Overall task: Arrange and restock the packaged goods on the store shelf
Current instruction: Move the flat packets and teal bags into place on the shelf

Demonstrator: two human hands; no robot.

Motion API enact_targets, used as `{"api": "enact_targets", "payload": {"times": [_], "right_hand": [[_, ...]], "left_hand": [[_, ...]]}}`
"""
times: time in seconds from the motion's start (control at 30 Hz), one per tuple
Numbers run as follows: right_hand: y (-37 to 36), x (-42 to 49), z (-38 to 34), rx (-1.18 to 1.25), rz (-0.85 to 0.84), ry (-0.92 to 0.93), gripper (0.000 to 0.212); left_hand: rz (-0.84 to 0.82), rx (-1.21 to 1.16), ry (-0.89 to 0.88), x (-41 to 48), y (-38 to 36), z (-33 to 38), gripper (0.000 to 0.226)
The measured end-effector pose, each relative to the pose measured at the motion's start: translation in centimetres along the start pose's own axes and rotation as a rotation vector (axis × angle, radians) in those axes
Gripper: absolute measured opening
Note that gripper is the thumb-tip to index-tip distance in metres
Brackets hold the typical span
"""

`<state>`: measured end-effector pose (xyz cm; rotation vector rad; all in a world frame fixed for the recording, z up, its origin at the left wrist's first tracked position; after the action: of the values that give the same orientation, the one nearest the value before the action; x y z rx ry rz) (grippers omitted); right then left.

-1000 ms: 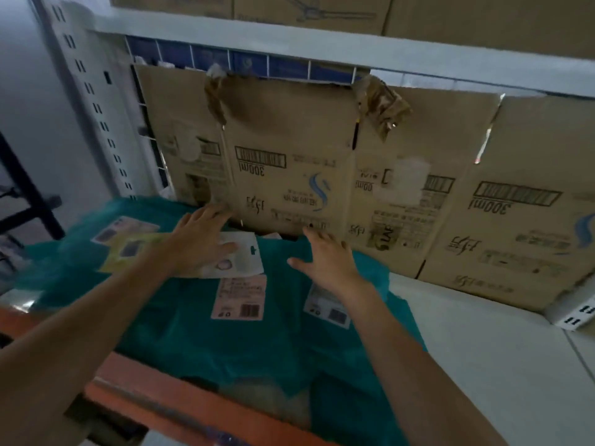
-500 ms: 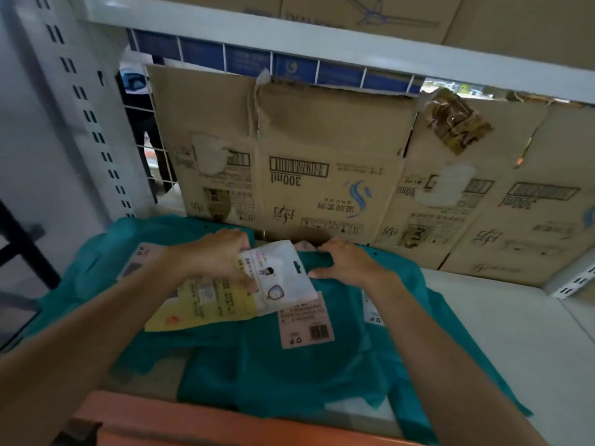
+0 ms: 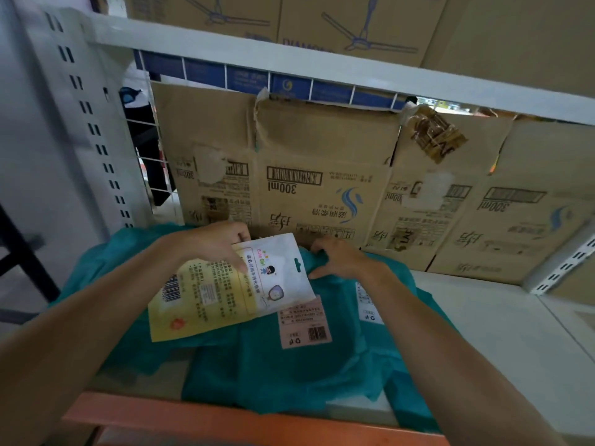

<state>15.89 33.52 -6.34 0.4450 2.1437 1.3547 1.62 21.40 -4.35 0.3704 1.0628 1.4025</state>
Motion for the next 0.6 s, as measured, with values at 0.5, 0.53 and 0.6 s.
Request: {"api": "enact_targets", "payload": {"times": [0.5,0.53,0.6], "right_hand": [[10.3,-12.1,-0.7,0.189,0.235,0.073,0.018],[11.3,-13.2,-0.5,0.192,0.251,0.063,0.016],[13.4,-15.2,0.4,0.208,0.302,0.043,0.011]], "left_hand": [[0.144,0.01,-0.236,-3.6,7.6,9.0,0.008],[0.168,0.039,-0.265,-3.9,8.3,10.1,0.008],[0.205,0.114,-0.319,-4.5,9.4,12.7,0.007]]}}
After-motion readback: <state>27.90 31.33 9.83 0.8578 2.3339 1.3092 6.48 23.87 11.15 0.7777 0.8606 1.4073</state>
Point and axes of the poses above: each hand's wrist, its own x-axis towards the middle knuckle, its own y-axis out of the back of the hand, z = x × y, the point moved 9 cm from there along x, towards the middle knuckle, and after that the axes turned 5 degrees about -z, right-handed, at the moved point
